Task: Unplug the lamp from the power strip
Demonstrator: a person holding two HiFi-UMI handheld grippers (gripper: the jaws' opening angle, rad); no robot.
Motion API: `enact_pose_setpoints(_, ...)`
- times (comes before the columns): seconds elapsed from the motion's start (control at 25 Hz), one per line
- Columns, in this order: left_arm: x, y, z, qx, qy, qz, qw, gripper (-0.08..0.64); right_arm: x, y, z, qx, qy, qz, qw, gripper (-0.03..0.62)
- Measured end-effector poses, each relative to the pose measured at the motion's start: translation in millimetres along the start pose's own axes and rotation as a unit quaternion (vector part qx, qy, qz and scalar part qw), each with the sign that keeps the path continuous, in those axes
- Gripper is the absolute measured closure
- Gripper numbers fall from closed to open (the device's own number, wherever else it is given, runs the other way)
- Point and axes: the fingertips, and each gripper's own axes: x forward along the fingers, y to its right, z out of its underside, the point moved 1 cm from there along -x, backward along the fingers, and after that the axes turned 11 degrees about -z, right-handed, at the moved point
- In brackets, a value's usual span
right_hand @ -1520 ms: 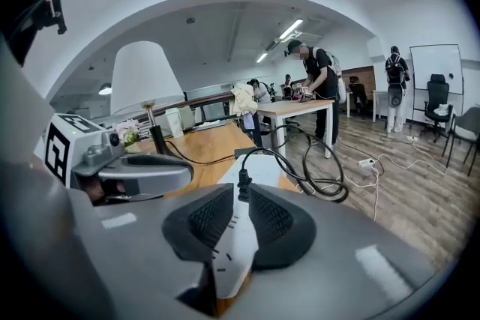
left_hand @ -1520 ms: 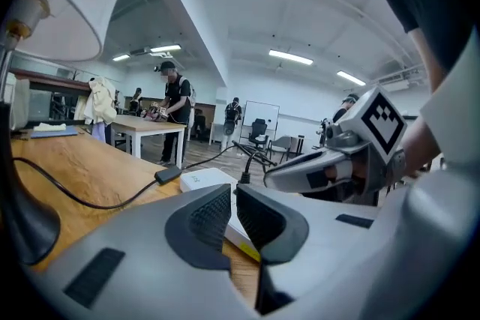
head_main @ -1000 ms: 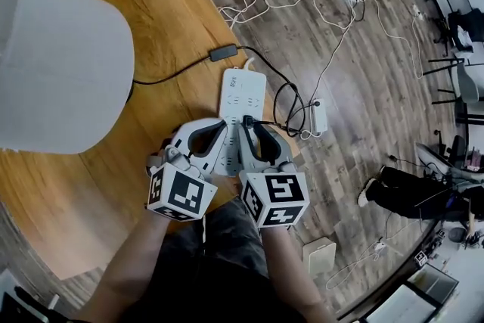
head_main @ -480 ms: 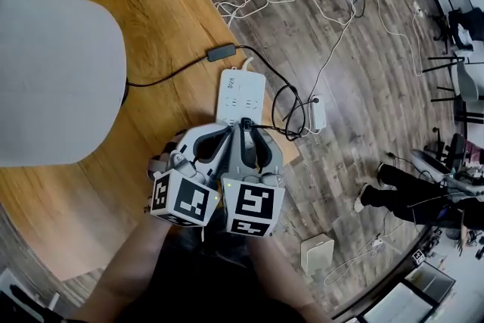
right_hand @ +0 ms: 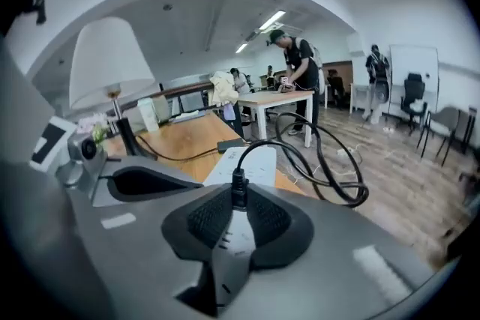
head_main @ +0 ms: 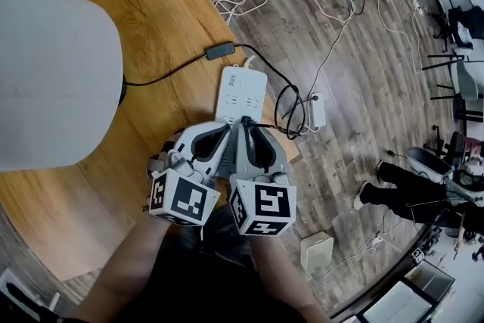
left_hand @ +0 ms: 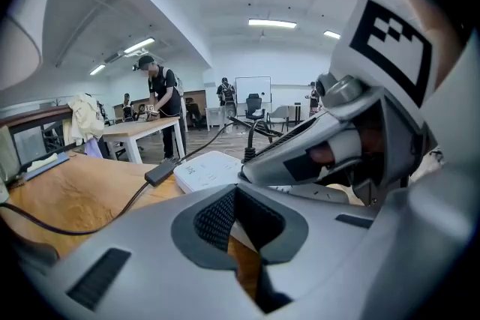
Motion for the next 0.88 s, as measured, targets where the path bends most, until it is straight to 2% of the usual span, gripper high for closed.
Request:
enact_pose_setpoints(0.12,0,0,0,-0.007,0.001,0.002,1.0,0.565,4,-8,-5,-0.094,-0.03,0.027,0.995,0.523)
enact_pose_setpoints(0.2,0,0,-1,-0.013,0.002,0.003,0.9999,0.565,4,-12,-6,-0.127,-0.036,0.031,0.991,0.523)
enact_pose_setpoints(0.24,-1,0,-1,-0.013,0.001,0.002,0.9999,0.565,4,-11,-5,-0.12,-0.033,0.027,0.992,0.523)
enact_pose_setpoints(0.28,-1,0,-1,-0.012,0.001,0.001,0.9999,0.565,2,-10,-3,-0.093,-0.026,0.017,0.995,0.523)
enact_pose_setpoints(0.36,-1,0,-1,-0.01,0.0,0.0,1.0,0.565,-2,-3,-1,-0.004,-0.002,-0.006,1.0,0.523)
enact_pose_setpoints(0.44,-2,0,-2,-0.012,0.0,-0.001,0.9999,0.565,-5,1,-1,0.06,0.021,-0.023,0.998,0.525)
enact_pose_setpoints(0.52,-1,-1,-3,-0.014,0.0,-0.002,0.9999,0.565,-6,2,-2,0.073,0.03,-0.024,0.997,0.525)
enact_pose_setpoints(0.6,-1,-1,-4,-0.02,0.0,0.001,0.9998,0.565,-5,1,-2,0.045,0.024,-0.014,0.999,0.525)
enact_pose_setpoints(0.68,-1,-1,-4,-0.022,0.001,0.001,0.9998,0.565,-5,-3,-4,-0.016,0.006,0.001,1.0,0.526)
enact_pose_setpoints(0.8,-2,-1,-5,-0.023,0.0,-0.002,0.9997,0.565,-3,-11,-11,-0.104,-0.014,0.019,0.994,0.526)
enact_pose_setpoints(0.88,-1,-1,-5,-0.025,0.0,-0.003,0.9997,0.565,-1,-13,-12,-0.13,-0.018,0.023,0.991,0.526)
